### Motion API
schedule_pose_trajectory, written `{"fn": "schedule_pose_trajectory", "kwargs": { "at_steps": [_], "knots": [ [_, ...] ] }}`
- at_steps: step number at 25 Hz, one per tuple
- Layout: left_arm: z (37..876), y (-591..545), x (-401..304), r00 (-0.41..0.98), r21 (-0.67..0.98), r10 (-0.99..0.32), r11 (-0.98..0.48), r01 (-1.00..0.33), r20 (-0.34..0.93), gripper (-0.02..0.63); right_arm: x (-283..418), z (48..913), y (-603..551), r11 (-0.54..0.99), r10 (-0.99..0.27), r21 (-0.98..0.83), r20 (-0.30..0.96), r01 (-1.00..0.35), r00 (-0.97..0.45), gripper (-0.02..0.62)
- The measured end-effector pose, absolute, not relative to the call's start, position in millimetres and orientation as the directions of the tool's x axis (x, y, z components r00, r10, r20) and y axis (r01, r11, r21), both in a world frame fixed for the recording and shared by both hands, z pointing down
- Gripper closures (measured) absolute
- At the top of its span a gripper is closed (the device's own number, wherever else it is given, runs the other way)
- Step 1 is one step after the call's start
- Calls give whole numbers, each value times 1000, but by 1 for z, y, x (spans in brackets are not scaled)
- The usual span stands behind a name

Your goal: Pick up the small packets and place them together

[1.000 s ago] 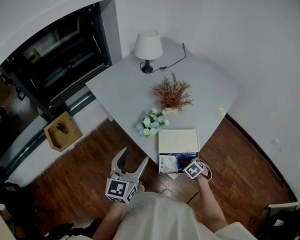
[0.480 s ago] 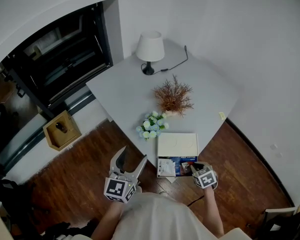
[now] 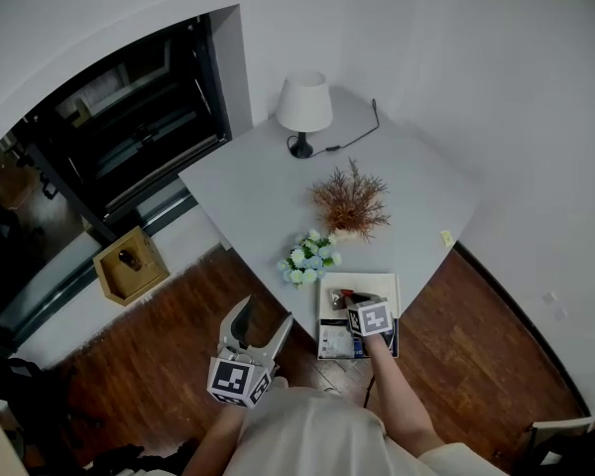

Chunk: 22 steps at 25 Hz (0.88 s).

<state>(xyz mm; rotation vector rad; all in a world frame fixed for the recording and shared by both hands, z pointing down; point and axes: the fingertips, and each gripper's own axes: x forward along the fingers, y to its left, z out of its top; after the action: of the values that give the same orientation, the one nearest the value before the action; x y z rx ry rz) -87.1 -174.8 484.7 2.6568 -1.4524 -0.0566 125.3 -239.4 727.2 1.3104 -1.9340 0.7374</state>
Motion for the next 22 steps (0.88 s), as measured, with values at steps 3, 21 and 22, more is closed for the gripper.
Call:
{"fn": "schedule_pose_trajectory", "kwargs": {
  "at_steps": [3,21,22],
  "knots": [
    [484,-173,-93,529,114,-848,-524,-844,21,294,110,738,-240,308,-539,-93,803,-947,-255,537],
    [490,-175,-84,561,147,-828,-553,-820,18,299,121,623,-240,333,-836,8,465,-943,-292,347],
    [487,-177,-81,567,137,-823,-561,-817,13,299,126,592,-237,333,-878,8,368,-943,-307,347]
  ]
}}
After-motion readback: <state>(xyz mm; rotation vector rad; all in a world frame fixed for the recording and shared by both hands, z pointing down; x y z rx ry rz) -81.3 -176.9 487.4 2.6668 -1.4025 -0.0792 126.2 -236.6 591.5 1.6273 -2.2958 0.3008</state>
